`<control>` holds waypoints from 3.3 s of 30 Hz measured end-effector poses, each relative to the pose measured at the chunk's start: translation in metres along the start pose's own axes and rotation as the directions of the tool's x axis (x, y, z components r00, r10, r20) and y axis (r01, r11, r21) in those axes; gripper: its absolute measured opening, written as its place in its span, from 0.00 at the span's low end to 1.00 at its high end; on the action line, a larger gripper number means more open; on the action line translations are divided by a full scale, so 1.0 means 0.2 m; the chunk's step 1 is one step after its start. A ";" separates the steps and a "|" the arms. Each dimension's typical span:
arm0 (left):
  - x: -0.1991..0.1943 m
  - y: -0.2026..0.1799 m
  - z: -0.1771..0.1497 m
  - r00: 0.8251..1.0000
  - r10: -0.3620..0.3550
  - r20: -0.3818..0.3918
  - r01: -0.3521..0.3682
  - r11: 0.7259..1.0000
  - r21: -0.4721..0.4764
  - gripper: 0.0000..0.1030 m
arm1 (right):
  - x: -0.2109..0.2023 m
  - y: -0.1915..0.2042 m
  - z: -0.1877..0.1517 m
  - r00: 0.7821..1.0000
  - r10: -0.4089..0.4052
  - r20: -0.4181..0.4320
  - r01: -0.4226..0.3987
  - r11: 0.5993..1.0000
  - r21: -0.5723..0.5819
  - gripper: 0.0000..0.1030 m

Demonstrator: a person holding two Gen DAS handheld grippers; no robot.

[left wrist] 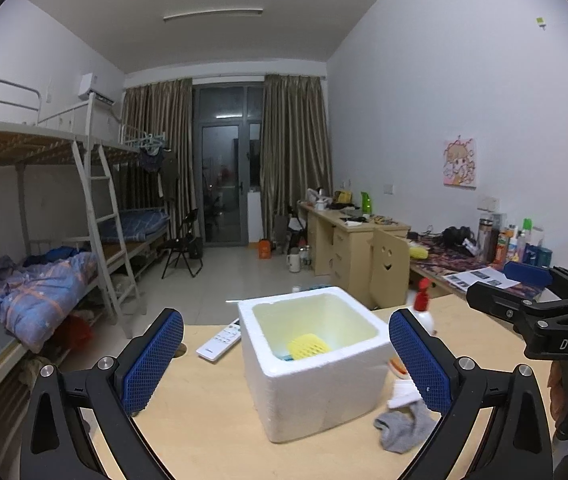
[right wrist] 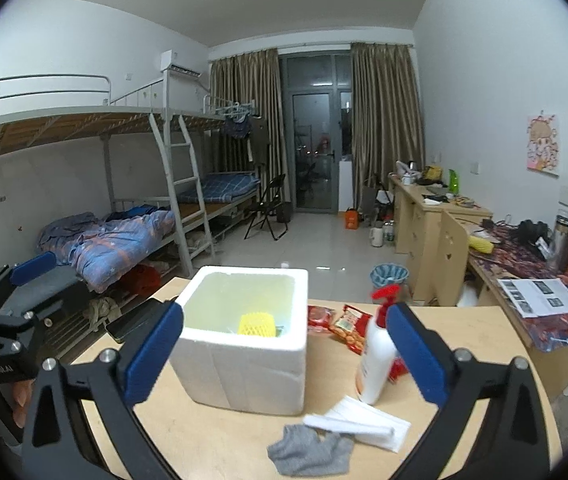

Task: Organize soft objects
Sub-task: 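Withdraw both tools from the foam box back toward the table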

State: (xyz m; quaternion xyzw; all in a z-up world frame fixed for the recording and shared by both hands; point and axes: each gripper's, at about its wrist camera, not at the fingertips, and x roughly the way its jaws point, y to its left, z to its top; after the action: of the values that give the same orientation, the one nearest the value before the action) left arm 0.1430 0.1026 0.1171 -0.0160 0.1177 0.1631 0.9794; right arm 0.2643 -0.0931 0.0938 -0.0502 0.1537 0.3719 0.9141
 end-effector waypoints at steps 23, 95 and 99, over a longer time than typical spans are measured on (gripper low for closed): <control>-0.49 -0.19 -0.04 0.996 -0.049 0.078 0.046 0.999 0.029 1.00 | -0.49 0.00 -0.18 0.993 -0.054 0.106 0.055 0.998 -0.009 1.00; 0.01 -0.45 -0.66 0.963 -0.226 -0.150 0.220 0.974 -0.053 1.00 | -0.28 -0.49 -0.67 0.993 -0.092 -0.074 0.105 0.977 0.188 1.00; 0.07 -0.47 -0.69 0.956 -0.229 -0.182 0.223 0.973 -0.052 1.00 | -0.24 -0.51 -0.69 0.992 -0.085 -0.096 0.102 0.977 0.189 1.00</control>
State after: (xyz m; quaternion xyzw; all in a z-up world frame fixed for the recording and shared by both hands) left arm 0.1558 0.0084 -0.0216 -0.0600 0.2039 0.0496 0.9759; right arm 0.2699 -0.2267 -0.0246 0.0154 0.2261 0.3094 0.9235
